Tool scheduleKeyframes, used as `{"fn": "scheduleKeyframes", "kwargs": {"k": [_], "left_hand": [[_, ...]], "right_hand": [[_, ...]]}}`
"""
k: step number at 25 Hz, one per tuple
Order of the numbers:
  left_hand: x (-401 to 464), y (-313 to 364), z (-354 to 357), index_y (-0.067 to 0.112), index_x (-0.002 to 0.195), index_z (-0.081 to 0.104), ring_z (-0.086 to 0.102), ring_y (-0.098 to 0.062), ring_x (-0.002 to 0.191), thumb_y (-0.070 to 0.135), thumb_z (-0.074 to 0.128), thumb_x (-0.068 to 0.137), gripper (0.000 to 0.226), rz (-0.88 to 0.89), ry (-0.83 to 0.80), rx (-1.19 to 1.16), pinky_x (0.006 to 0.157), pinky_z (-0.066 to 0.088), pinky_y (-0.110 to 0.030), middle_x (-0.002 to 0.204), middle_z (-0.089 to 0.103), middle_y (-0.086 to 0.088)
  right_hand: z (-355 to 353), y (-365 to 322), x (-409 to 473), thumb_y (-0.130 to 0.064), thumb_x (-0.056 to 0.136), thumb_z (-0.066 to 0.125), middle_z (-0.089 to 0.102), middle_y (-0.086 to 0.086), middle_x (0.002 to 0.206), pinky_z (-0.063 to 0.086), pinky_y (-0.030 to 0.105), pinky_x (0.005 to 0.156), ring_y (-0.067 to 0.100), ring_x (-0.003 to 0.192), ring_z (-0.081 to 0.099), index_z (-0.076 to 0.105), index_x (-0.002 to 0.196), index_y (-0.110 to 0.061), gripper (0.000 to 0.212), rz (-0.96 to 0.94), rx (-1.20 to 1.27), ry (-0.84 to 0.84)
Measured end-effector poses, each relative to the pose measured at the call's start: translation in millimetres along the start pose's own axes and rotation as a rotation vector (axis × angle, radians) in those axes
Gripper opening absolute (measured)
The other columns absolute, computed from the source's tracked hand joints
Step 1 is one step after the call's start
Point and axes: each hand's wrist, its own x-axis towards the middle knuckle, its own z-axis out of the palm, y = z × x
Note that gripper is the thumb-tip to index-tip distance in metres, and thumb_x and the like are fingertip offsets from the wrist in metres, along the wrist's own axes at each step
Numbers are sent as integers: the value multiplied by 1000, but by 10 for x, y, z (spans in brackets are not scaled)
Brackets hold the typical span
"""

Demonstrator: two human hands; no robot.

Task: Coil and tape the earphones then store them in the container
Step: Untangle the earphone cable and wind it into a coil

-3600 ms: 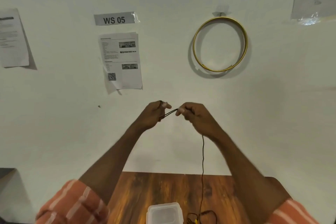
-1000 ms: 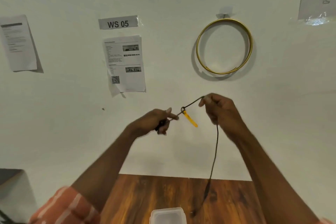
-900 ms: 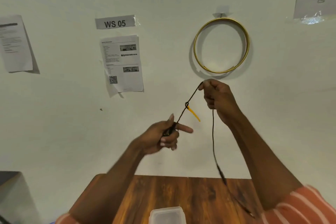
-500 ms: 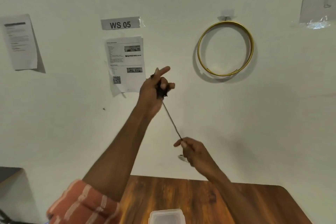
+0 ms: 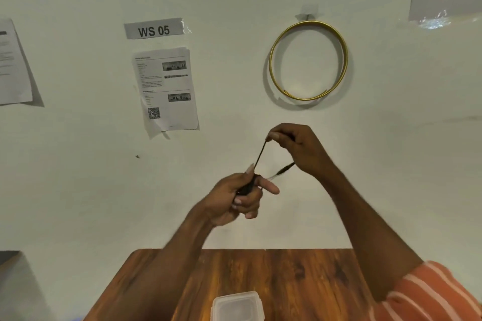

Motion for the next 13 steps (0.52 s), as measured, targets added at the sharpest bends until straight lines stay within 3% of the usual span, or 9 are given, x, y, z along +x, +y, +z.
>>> {"fn": "scheduleKeyframes", "kwargs": {"k": [2, 5, 8, 10, 13], "left_hand": [[50, 85, 128, 1, 103, 69, 31, -1, 34, 39, 33, 100, 52, 157, 26, -172, 45, 39, -22, 43, 22, 6], [215, 325, 65, 4, 102, 68, 36, -5, 37, 35, 33, 103, 47, 401, 327, -239, 53, 45, -24, 41, 31, 9], [349, 462, -247, 0, 104, 63, 62, -17, 55, 33, 35, 105, 44, 504, 698, 30, 70, 52, -25, 47, 45, 6], [371, 402, -463, 0, 101, 63, 72, -22, 69, 32, 38, 105, 41, 393, 830, 432, 73, 51, -24, 53, 60, -1], [277, 146, -580, 5, 95, 66, 70, -32, 66, 31, 41, 103, 37, 97, 637, 808, 74, 53, -35, 57, 68, -5]], "right_hand": [[197, 141, -59, -12, 98, 56, 56, -14, 55, 35, 13, 51, 0, 51, 43, 71, 84, -11, 21, 128, 154, 29], [633, 320, -482, -19, 101, 53, 44, -4, 57, 29, 15, 43, 3, 45, 35, 74, 88, -12, 25, 269, 255, -53], [886, 294, -865, -21, 102, 51, 42, -8, 58, 33, 19, 46, 5, 47, 37, 72, 106, -16, 22, 385, 270, -283], [822, 202, -904, -20, 101, 53, 44, -12, 55, 34, 21, 46, 5, 46, 38, 69, 112, -19, 20, 392, 246, -342], [501, 72, -659, -26, 96, 59, 56, -19, 62, 40, 22, 60, -4, 54, 49, 73, 108, -22, 18, 170, -146, -315]]}}
